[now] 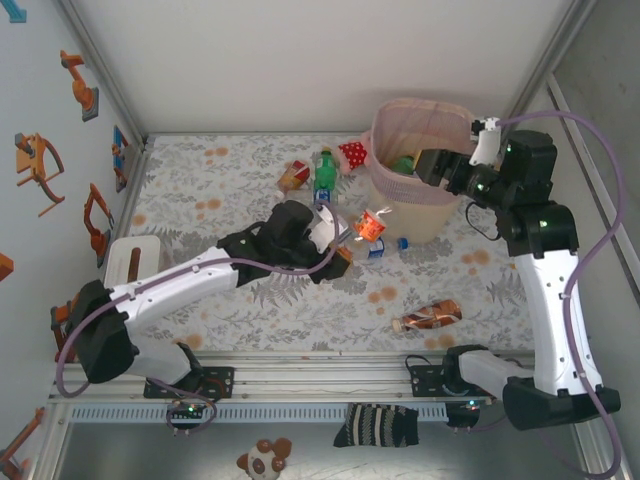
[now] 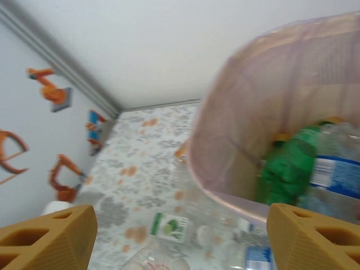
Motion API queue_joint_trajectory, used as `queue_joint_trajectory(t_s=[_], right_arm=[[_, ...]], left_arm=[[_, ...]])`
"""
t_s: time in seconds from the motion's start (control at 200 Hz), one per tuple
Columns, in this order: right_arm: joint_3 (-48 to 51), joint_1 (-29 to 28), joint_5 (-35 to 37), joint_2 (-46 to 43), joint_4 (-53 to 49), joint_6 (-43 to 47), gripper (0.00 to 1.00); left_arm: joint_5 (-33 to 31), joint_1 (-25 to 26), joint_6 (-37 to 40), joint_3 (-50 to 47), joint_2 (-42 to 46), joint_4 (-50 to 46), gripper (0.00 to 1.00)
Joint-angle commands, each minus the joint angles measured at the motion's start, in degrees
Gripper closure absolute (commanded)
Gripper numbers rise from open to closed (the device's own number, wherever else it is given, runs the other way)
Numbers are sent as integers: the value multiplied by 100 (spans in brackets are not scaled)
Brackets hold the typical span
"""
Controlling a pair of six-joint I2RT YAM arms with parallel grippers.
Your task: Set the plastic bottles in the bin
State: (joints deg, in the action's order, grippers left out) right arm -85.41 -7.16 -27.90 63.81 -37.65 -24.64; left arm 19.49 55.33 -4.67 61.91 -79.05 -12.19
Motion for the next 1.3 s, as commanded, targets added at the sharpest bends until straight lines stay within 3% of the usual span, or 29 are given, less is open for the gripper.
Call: queue_joint_trajectory(t_s=[0.0, 0.29, 0.471, 0.676, 0.996, 1.297], right_arm=[[129, 8, -816, -40, 683, -503, 21], [557, 3, -2131, -202, 1651, -890, 15], [517, 4, -2475, -158, 1521, -842, 6], [584, 4, -2912, -114, 1596, -815, 6], [499, 4, -2898, -145, 1375, -474, 6], [343, 4, -2709, -146, 1128, -255, 13]], left_arm=[[601, -73, -176, 46, 251, 637, 78], [1268, -100, -532, 378, 171, 1174, 78], [1386, -100, -807, 478, 155, 1604, 77], [1369, -94, -896, 806, -57, 1534, 77], [1409, -99, -986, 1110, -385, 1514, 77], [1643, -93, -1059, 1305, -579, 1465, 77]])
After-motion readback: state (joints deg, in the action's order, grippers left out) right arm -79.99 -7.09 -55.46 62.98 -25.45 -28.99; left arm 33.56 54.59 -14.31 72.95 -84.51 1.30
